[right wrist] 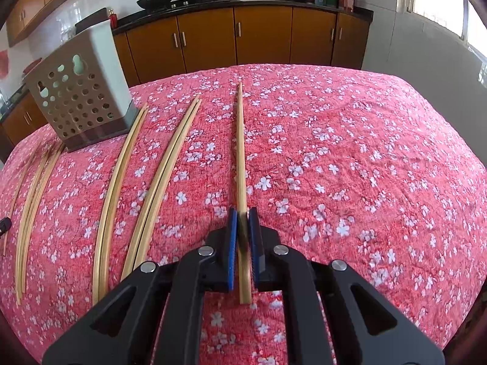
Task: Organize utensils
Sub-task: 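Grasp a bamboo chopstick with the right tool while the left tool grasps another, then lift both held chopsticks up over the grey perforated holder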
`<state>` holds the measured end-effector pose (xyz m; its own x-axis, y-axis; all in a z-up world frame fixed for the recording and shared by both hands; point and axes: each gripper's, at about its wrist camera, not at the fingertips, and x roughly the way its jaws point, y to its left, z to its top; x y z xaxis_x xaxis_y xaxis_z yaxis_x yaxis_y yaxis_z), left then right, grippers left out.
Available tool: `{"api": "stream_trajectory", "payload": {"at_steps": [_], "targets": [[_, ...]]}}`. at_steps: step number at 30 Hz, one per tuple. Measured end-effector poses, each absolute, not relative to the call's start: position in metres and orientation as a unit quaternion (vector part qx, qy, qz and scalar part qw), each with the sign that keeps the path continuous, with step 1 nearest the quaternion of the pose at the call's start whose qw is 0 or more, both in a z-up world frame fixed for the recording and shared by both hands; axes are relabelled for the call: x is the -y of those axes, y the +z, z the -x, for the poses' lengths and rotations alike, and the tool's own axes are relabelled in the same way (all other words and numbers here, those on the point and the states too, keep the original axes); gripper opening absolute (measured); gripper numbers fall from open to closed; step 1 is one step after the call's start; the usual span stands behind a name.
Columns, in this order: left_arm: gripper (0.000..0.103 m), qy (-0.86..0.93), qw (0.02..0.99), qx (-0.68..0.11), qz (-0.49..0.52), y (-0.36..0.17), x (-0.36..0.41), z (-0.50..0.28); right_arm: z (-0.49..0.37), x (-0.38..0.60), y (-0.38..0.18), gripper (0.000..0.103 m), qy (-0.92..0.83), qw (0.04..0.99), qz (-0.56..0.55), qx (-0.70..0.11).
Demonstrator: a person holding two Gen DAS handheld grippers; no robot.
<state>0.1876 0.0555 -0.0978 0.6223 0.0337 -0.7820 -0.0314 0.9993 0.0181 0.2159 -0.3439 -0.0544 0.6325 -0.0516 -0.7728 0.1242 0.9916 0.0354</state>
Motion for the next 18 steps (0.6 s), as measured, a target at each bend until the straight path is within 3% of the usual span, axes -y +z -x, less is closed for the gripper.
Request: {"api": "stream_trajectory", "payload": {"at_steps": [6,18], "targets": [[0.009,0.014,0.909,-0.416,-0.012,-0.083,-0.054,-0.180,-0.207,0.349,-0.032,0.008,-0.047,0.916,-0.048,-0.395],[0.009,0.015,0.958,-0.278,0.064,0.031,-0.072,-0.174,-0.189,0.366,0.062,0.008,-0.050,0.964,-0.070,-0.250]]}}
